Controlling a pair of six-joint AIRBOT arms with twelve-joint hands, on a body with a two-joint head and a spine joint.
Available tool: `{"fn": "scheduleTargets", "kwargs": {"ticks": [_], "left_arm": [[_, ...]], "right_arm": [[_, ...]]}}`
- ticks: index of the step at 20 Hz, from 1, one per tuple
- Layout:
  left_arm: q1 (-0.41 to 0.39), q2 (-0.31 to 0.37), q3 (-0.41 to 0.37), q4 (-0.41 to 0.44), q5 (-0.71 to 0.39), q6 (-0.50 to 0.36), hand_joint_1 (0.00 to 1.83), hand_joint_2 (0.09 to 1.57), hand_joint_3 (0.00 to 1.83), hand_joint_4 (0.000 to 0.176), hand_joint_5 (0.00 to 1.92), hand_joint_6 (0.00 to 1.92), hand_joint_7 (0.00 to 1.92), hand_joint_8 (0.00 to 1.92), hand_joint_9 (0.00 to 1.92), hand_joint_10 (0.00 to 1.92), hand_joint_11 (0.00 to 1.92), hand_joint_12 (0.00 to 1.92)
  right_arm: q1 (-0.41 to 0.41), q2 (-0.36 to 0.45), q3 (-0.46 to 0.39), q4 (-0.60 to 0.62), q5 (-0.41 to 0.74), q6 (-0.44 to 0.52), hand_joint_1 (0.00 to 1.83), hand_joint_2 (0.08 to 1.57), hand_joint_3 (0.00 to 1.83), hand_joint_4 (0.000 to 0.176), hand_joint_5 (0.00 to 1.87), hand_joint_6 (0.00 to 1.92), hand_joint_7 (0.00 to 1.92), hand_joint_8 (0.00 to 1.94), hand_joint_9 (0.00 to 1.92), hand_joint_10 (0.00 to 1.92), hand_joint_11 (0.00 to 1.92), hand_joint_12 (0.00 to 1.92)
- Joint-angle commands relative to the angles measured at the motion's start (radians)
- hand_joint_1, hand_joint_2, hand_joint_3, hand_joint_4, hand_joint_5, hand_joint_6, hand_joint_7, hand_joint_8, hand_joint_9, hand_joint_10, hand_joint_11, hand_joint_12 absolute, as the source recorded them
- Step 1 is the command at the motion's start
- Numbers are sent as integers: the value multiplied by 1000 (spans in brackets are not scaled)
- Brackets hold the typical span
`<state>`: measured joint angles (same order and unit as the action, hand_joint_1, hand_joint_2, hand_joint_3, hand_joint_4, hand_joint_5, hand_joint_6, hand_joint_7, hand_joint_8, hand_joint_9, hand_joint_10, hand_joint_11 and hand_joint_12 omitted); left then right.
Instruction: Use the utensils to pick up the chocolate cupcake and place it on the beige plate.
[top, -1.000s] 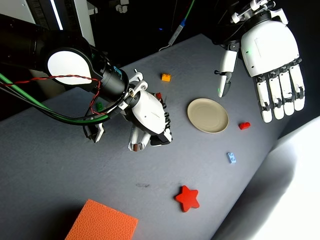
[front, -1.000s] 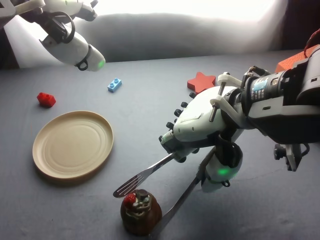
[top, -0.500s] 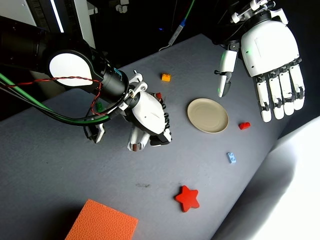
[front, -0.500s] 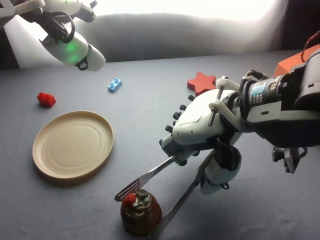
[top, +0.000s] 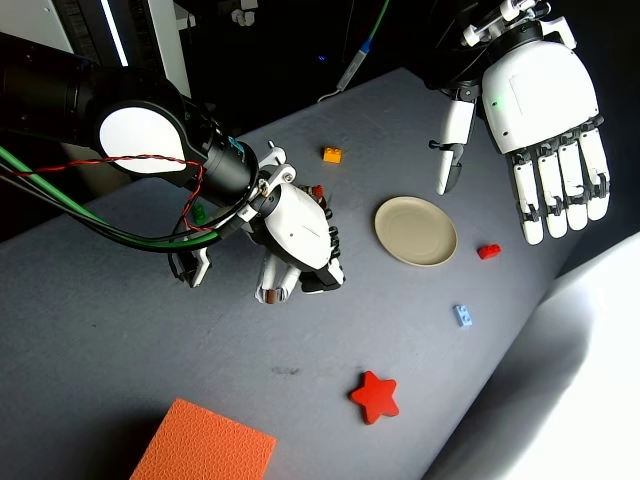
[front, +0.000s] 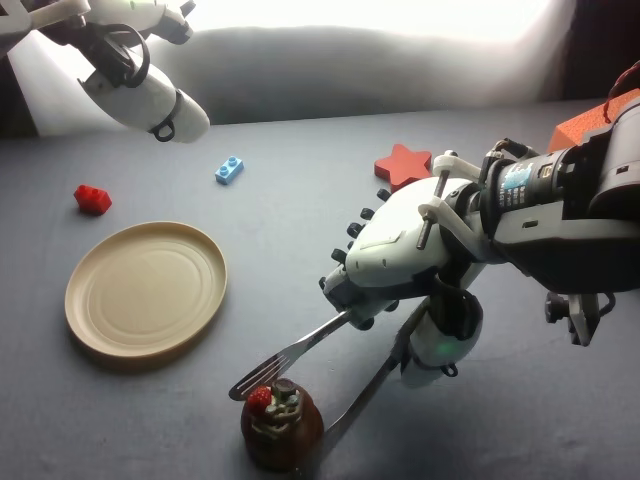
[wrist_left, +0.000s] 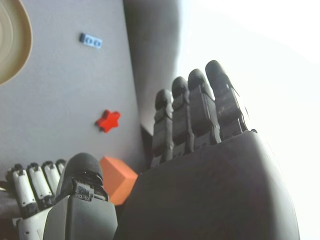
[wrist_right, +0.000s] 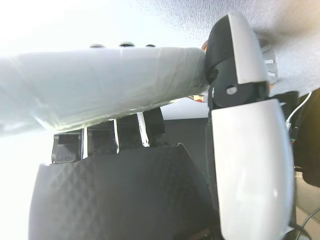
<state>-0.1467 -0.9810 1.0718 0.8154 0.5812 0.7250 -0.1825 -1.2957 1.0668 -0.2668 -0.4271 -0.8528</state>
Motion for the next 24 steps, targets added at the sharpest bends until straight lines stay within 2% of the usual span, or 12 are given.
{"fn": "scheduleTargets", "kwargs": {"ticks": [1, 2, 3, 5, 12, 14, 22, 24], "left_arm": [[-15, 8, 0, 54, -65, 5, 20, 1154, 0, 0, 226, 1, 202, 2, 164, 1, 0, 367], [-15, 8, 0, 55, -65, 5, 24, 1152, 0, 0, 219, 0, 207, 2, 175, 4, 0, 393], [-18, 8, 0, 55, -64, 2, 25, 1154, 0, 0, 216, 0, 205, 1, 173, 2, 0, 396], [-24, 8, 2, 54, -62, -2, 4, 1156, 1, 0, 215, 0, 202, 0, 168, 1, 0, 376], [-24, 8, 2, 54, -60, -1, 0, 1157, 1, 0, 214, 0, 200, 0, 165, 0, 0, 368], [-24, 8, 2, 54, -60, 0, 0, 1157, 1, 0, 214, 0, 200, 0, 165, 0, 0, 368], [-24, 8, 2, 54, -60, 2, 0, 1157, 0, 0, 214, 0, 200, 0, 165, 0, 0, 367], [-24, 8, 2, 54, -60, 2, 0, 1161, 1, 0, 204, 2, 204, 1, 178, 3, 0, 416]], "right_arm": [[4, 4, 0, -11, 80, 4, 971, 1269, 12, 0, 580, 1454, 403, 1506, 340, 1671, 344, 1908], [4, 4, 0, -12, 80, 4, 1013, 1294, 7, 0, 618, 1497, 389, 1513, 327, 1683, 358, 1918], [4, 4, 0, -12, 80, 4, 1091, 1313, 6, 0, 622, 1419, 577, 1666, 360, 1680, 399, 1920], [4, 4, 0, -13, 80, 4, 1129, 1302, 0, 0, 682, 1327, 628, 1694, 415, 1687, 469, 1921], [10, 5, 3, -16, 81, 7, 1133, 1298, 0, 0, 693, 1315, 633, 1688, 428, 1685, 484, 1920], [18, 4, 19, -16, 87, 45, 1133, 1298, 0, 0, 693, 1314, 633, 1687, 428, 1685, 484, 1920], [90, -30, 97, -14, 95, 48, 1133, 1298, 0, 0, 693, 1314, 634, 1687, 429, 1684, 485, 1921], [105, -41, 119, -14, 102, 45, 1148, 1295, 0, 0, 693, 1291, 653, 1697, 478, 1722, 551, 1906]]}}
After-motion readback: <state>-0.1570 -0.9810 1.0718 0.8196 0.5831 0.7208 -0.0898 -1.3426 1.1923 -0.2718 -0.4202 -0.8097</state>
